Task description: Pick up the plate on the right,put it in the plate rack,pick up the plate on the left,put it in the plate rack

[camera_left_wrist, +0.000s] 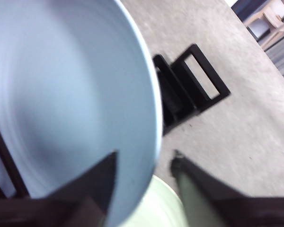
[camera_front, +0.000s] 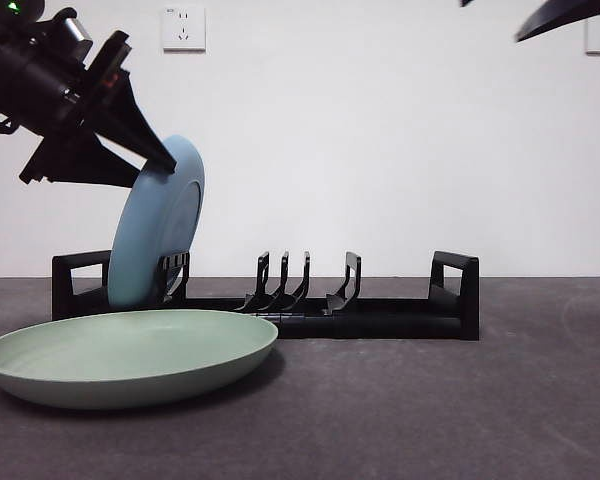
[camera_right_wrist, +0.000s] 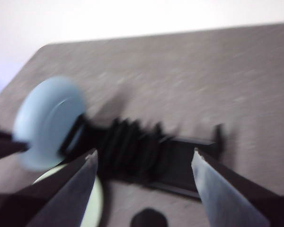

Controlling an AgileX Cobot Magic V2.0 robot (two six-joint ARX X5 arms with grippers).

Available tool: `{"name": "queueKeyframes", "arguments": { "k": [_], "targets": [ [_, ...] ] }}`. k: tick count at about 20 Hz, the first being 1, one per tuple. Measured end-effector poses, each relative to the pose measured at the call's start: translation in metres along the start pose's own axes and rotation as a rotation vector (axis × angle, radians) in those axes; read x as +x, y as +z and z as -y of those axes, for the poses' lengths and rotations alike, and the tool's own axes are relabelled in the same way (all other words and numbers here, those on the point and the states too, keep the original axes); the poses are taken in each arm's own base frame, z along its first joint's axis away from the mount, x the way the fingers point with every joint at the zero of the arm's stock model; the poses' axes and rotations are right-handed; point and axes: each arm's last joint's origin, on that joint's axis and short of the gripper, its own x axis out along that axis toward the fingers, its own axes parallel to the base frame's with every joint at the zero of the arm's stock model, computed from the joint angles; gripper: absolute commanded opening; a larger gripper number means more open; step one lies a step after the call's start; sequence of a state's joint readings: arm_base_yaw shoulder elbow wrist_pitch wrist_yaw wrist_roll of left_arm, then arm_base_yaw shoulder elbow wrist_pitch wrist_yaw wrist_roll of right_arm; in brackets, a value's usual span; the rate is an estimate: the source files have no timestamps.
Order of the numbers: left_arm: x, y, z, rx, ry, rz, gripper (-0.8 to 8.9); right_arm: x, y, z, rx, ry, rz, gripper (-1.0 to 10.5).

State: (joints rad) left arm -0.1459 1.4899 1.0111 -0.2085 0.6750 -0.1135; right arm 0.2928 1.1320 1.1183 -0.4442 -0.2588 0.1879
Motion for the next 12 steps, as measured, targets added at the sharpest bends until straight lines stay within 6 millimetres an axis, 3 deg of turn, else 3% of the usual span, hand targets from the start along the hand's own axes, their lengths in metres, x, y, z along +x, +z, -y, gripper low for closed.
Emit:
{"name": "queueKeyframes", "arguments": {
  "k": [7, 12],
  "targets": [
    [-0.037, 0.014, 0.033, 0.109, -0.011, 0.109, 2.56, 0.043, -0.018, -0.014, 0.022, 0.212, -0.189, 3.0],
    [-0.101, 0.025, 0.098, 0.362, 0.158, 0.272, 2.57, 0.103, -0.053, -0.028, 0.026, 0.264, -0.403, 3.0]
  ]
}}
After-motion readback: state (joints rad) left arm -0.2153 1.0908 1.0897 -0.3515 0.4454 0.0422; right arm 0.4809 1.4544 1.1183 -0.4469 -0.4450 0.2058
